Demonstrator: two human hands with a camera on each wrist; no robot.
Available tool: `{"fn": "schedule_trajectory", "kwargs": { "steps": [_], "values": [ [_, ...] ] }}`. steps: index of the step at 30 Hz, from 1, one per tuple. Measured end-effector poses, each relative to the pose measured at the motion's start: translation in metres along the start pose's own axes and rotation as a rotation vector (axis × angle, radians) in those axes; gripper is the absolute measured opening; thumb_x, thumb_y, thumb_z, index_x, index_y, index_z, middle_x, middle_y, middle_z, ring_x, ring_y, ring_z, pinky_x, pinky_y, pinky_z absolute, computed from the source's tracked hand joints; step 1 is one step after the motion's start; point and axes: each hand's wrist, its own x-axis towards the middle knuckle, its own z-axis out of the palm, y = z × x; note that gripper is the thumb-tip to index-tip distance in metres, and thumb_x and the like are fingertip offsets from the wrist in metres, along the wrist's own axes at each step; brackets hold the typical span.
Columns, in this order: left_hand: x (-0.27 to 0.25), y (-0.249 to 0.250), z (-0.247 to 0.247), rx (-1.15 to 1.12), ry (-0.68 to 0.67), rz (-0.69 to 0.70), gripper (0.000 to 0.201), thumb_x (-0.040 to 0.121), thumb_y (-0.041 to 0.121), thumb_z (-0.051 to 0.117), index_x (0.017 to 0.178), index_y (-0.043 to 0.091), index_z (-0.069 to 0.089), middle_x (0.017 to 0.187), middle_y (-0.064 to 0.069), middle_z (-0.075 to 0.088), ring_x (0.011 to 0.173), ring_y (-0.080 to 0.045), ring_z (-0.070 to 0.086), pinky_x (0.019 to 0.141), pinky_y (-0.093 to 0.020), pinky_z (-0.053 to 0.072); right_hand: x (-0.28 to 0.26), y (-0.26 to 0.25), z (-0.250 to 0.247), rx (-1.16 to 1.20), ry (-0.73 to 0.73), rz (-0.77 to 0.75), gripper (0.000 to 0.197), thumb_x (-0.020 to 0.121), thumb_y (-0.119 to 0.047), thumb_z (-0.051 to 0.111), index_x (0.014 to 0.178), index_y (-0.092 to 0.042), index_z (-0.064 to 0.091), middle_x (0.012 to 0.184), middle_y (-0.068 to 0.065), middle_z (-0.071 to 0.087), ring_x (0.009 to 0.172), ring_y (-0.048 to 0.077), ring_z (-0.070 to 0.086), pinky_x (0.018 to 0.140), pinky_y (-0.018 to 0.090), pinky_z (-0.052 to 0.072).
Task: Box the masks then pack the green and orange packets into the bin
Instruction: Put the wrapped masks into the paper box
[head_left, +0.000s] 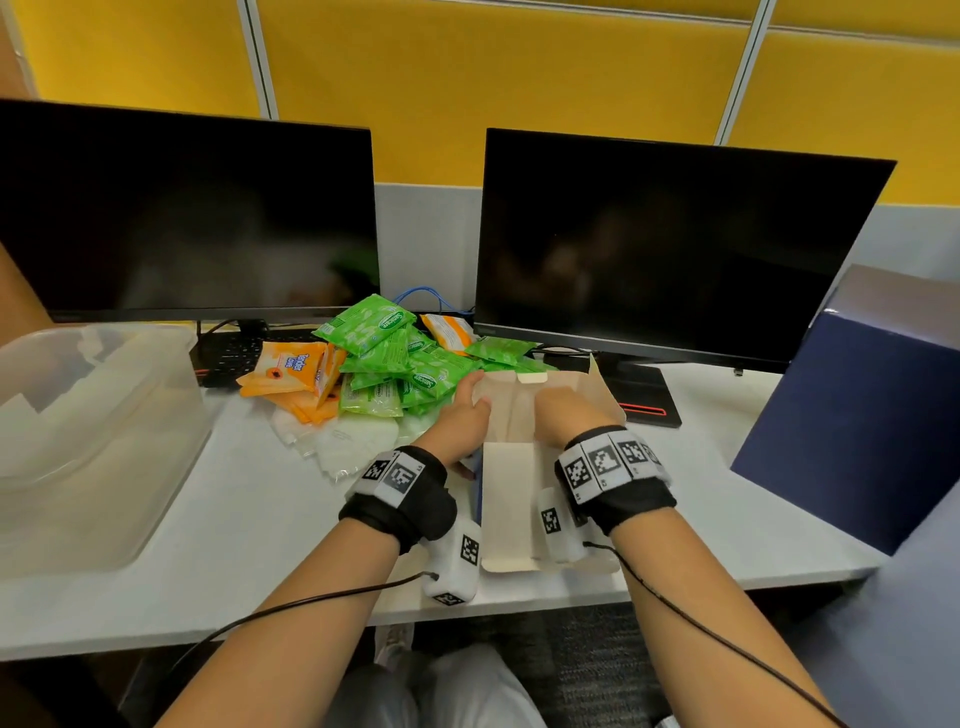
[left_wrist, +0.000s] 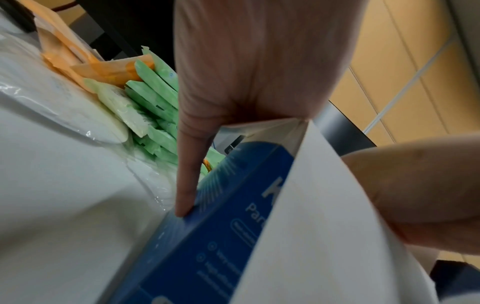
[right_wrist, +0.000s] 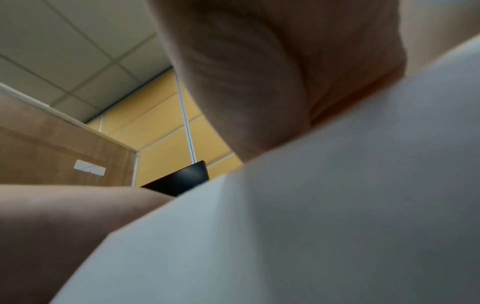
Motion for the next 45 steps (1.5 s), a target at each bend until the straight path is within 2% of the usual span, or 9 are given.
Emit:
{"fn": "schedule_trajectory", "kwargs": {
  "steps": [7,12,15,18,24,29,38,41,45],
  "values": [
    [-0.004,-0.001,-0.003,-0.084,-0.067,-0.066,0.058,0.100,0.048,0.023,0.148,0.045,-0.011,0.148,-0.010,0.039,0.117,-0.040,0.055,0.085,-0.056,0.053,-0.002,-0.030,0.008,0.220,-0.032,-0.154,0.038,0.102,-0.015,0.035,0.129,0.006,0.051,0.132,0.022,0.054,0.122,0.032,0.051,0.100,0.035,0.038],
    [-0.011,-0.009,-0.028,-0.017,-0.050,0.003,0.054,0.097,0.058,0.018,0.149,0.040,0.016,0.150,0.002,0.032,0.114,-0.024,0.048,0.086,-0.042,0.050,-0.001,-0.032,0.016,0.519,-0.048,-0.154,0.066,0.100,-0.053,0.023,0.135,-0.003,0.048,0.132,0.017,0.054,0.119,0.030,0.052,0.096,0.035,0.038],
    [0.000,-0.024,-0.055,0.227,0.131,0.031,0.044,0.103,0.035,0.028,0.143,0.017,0.037,0.142,-0.008,0.044,0.121,-0.029,0.047,0.099,-0.041,0.041,0.003,-0.032,0.021,0.522,-0.048,-0.187,0.072,0.090,-0.064,0.040,0.131,-0.005,0.051,0.131,0.012,0.055,0.114,0.026,0.054,0.087,0.032,0.038],
    [0.017,-0.060,-0.086,0.628,0.273,-0.169,0.049,0.095,0.026,0.049,0.139,0.007,0.038,0.145,-0.020,0.039,0.131,-0.036,0.038,0.107,-0.041,0.036,0.005,-0.041,0.025,0.488,-0.006,-0.259,0.065,0.085,-0.059,0.054,0.124,-0.007,0.052,0.126,0.010,0.057,0.107,0.025,0.056,0.085,0.032,0.043],
    [0.029,-0.116,-0.102,0.846,0.113,-0.439,0.097,0.076,0.051,0.069,0.150,0.023,0.012,0.150,-0.021,0.017,0.137,-0.043,0.023,0.110,-0.046,0.030,0.001,-0.055,0.027,0.443,0.000,-0.349,0.044,0.087,-0.058,0.054,0.091,-0.014,0.056,0.113,0.011,0.061,0.088,0.021,0.052,0.077,0.029,0.039],
    [0.031,-0.125,-0.099,0.885,0.307,-0.328,0.080,0.074,0.054,0.070,0.137,0.021,0.034,0.138,-0.016,0.033,0.128,-0.039,0.035,0.103,-0.046,0.037,0.003,-0.054,0.030,0.426,0.027,-0.350,0.068,0.087,-0.064,0.049,0.120,-0.005,0.056,0.124,0.011,0.057,0.102,0.024,0.053,0.079,0.030,0.037],
    [0.015,-0.076,-0.106,0.727,0.483,-0.098,0.026,0.092,0.023,0.048,0.102,0.003,0.061,0.107,-0.019,0.062,0.098,-0.034,0.058,0.075,-0.034,0.041,0.009,-0.052,0.025,0.555,-0.020,-0.316,0.071,0.099,-0.055,0.018,0.123,-0.001,0.057,0.115,0.017,0.062,0.106,0.029,0.058,0.096,0.036,0.042],
    [0.001,-0.048,-0.109,0.500,0.634,0.042,0.034,0.098,0.026,0.044,0.111,-0.003,0.058,0.108,-0.023,0.060,0.099,-0.036,0.056,0.077,-0.035,0.040,0.012,-0.053,0.024,0.702,-0.004,-0.270,0.065,0.101,-0.052,0.017,0.122,-0.004,0.057,0.105,0.014,0.065,0.086,0.026,0.064,0.084,0.034,0.049],
    [-0.019,-0.016,-0.111,-0.022,0.836,0.374,0.028,0.101,0.026,0.040,0.107,0.005,0.057,0.090,-0.017,0.066,0.057,-0.013,0.060,0.050,-0.018,0.043,0.013,-0.049,0.022,1.047,-0.043,-0.175,0.065,0.098,-0.059,0.018,0.120,-0.011,0.055,0.095,0.010,0.062,0.073,0.020,0.061,0.065,0.028,0.050]
  ]
}}
